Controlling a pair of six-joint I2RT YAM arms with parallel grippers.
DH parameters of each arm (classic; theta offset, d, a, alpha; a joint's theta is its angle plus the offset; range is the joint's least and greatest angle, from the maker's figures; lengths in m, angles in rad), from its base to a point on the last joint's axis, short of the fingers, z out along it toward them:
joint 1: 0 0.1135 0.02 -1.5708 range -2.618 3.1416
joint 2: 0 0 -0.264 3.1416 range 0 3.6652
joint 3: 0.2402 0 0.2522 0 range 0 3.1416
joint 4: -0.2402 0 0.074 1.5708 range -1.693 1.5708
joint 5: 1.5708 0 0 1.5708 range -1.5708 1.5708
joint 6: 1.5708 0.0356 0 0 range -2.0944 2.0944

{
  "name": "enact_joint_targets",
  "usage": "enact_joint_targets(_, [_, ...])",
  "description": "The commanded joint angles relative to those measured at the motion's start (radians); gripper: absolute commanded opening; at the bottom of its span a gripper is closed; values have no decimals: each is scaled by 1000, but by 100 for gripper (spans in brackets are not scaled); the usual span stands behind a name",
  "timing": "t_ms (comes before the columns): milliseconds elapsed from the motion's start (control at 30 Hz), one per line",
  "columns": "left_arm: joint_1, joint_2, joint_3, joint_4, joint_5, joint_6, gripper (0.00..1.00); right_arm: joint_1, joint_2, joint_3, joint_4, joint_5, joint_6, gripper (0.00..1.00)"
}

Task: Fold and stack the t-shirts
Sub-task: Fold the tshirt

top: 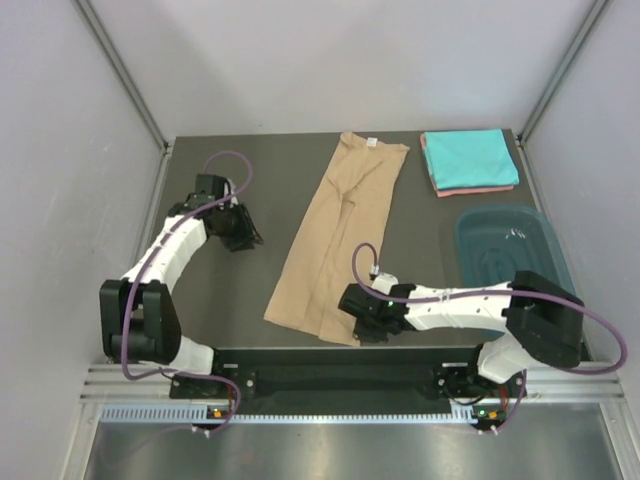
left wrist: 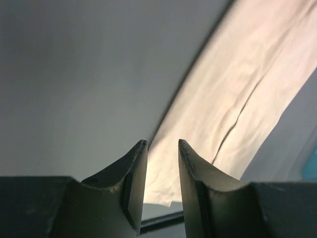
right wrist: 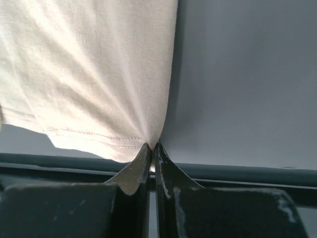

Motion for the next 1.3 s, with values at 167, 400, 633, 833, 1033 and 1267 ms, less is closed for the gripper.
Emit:
enact_joint_targets(167, [-169, -111, -154, 31, -48, -75, 37, -21, -128, -144, -12, -42, -215, 0])
enact_joint_targets(400, [-302, -148, -246, 71, -97, -147, 37, -59, -235, -213, -72, -43, -287, 0])
enact_joint_targets(633, [-388, -170, -297, 97, -91, -198, 36, -76, -333, -211, -163, -40, -357, 11])
enact_joint_targets(833, [-393, -196, -301, 108, -97, -202, 36, -78, -441, -95, -228, -14, -364, 37])
enact_joint_targets(1033, [-318, -137, -326, 181, -8, -208, 36, -79, -282, 2, 45, -89, -381, 36])
enact_joint_targets(1267, [-108, -111, -284, 174, 12, -155, 36, -58, -18, 100, 207, -167, -321, 32])
